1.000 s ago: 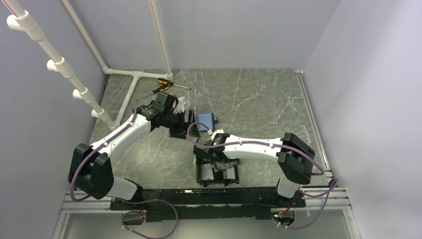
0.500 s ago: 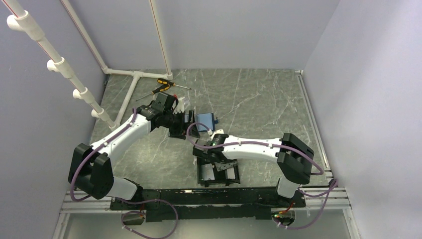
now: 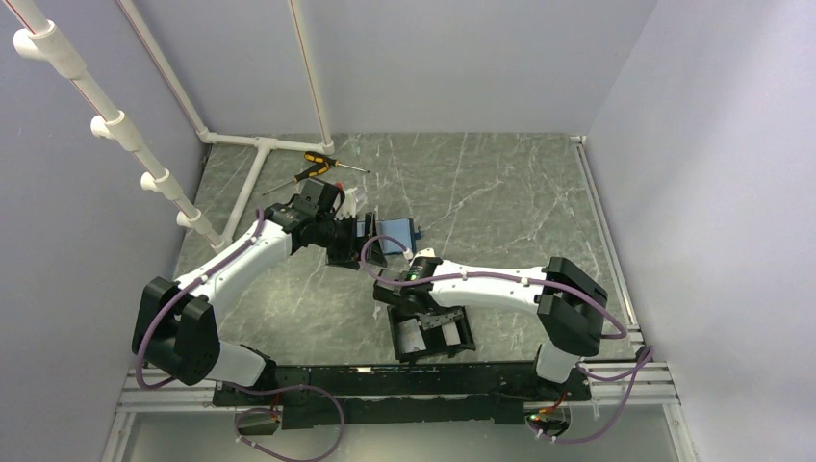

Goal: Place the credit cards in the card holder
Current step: Pick up the credit card from the storage box.

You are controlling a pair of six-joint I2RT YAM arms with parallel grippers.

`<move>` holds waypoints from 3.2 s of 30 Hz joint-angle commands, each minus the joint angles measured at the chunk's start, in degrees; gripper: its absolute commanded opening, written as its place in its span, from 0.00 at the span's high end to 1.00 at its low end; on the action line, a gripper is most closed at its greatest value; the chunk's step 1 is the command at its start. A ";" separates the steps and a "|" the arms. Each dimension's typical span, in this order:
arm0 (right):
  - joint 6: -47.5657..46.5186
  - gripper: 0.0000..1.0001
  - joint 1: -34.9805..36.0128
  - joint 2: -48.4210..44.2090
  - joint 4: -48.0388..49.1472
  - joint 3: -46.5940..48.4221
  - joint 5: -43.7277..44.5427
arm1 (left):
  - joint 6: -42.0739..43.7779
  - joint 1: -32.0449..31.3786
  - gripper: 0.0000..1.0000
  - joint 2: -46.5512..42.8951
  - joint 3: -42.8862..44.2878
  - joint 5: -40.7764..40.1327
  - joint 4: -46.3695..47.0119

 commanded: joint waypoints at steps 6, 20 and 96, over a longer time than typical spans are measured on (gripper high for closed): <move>0.82 0.53 0.26 -2.03 -4.80 1.66 3.73 | 0.51 -0.24 0.11 -0.13 -0.18 0.91 1.18; -1.01 0.73 0.26 -2.76 -3.26 1.11 1.95 | -0.21 -0.24 0.11 0.26 -0.40 2.17 2.35; -0.14 1.00 -42.55 -62.97 64.44 -37.92 -67.09 | -41.99 -8.68 0.60 1.87 -19.67 37.96 82.00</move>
